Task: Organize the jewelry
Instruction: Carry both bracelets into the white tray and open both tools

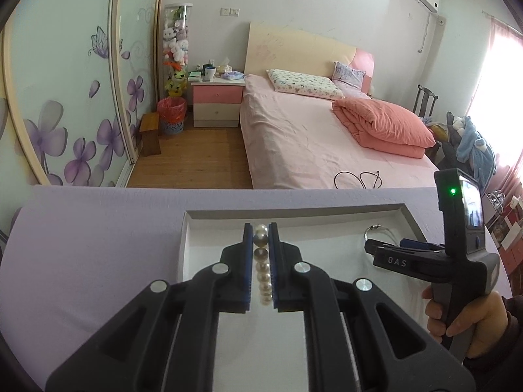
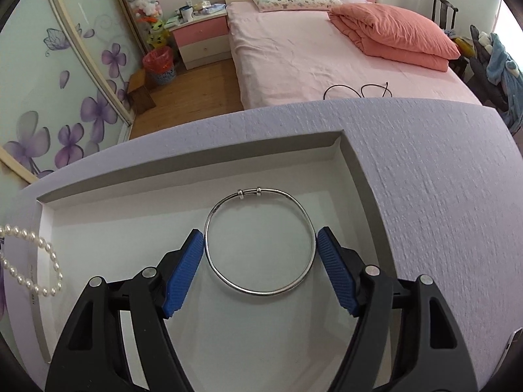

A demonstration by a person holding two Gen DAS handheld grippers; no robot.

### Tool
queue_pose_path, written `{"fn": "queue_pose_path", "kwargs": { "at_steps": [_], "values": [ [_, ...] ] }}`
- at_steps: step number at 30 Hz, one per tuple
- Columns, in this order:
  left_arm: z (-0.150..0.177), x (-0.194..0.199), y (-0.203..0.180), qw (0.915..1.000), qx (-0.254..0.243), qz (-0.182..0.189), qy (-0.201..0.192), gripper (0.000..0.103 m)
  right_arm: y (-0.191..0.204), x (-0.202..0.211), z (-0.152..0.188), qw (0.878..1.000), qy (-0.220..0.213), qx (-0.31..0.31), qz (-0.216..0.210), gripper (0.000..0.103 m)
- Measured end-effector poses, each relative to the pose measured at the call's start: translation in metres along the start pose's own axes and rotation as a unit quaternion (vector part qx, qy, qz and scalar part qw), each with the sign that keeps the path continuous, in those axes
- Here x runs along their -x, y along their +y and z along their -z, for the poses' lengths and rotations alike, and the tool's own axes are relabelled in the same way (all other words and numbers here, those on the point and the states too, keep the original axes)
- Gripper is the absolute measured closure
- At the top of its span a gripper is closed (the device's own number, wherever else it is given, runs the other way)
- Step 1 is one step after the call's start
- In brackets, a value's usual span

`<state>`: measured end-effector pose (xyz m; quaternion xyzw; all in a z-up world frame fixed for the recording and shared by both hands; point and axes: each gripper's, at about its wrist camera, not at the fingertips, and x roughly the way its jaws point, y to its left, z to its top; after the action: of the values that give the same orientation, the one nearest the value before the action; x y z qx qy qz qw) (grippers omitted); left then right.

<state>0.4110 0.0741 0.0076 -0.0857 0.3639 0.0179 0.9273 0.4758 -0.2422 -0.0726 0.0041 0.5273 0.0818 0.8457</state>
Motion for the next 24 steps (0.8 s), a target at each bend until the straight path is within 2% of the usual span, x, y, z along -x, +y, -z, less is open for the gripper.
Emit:
{"fn": "queue_pose_path", "kwargs": {
  "at_steps": [2, 8, 14, 15, 16, 17, 21, 24],
  "values": [
    [0.001, -0.003, 0.002, 1.0000, 0.000, -0.004, 0.001, 0.094, 0.002, 0.001, -0.004, 1.000, 0.004, 0.002, -0.006, 0.013],
    [-0.002, -0.012, 0.005, 0.9997, 0.010, -0.021, 0.002, 0.094, -0.014, 0.027, -0.003, 0.999, -0.014, -0.022, -0.042, 0.012],
    [-0.004, -0.030, 0.001, 0.9990, 0.037, -0.018, 0.016, 0.091, -0.024, 0.044, -0.002, 0.998, -0.043, -0.013, -0.044, 0.012],
    [-0.003, -0.030, 0.002, 0.9989, 0.043, -0.012, 0.017, 0.083, -0.024, 0.047, 0.000, 0.998, -0.046, -0.011, -0.047, 0.012],
    [-0.002, -0.029, 0.004, 0.9988, 0.046, -0.009, 0.016, 0.071, -0.028, 0.049, 0.002, 0.998, -0.049, -0.010, -0.049, 0.012],
    [-0.002, -0.025, 0.005, 0.9986, 0.051, -0.009, 0.011, 0.067, -0.030, 0.052, 0.004, 0.997, -0.053, -0.010, -0.051, 0.012],
    [0.000, -0.002, 0.013, 0.9984, 0.055, -0.008, -0.003, 0.063, -0.036, 0.071, 0.011, 0.996, -0.074, -0.005, -0.058, 0.012],
    [0.005, 0.024, 0.018, 0.9984, 0.050, -0.014, -0.020, 0.056, -0.042, 0.088, 0.023, 0.994, -0.089, -0.003, -0.068, 0.012]
  ]
}}
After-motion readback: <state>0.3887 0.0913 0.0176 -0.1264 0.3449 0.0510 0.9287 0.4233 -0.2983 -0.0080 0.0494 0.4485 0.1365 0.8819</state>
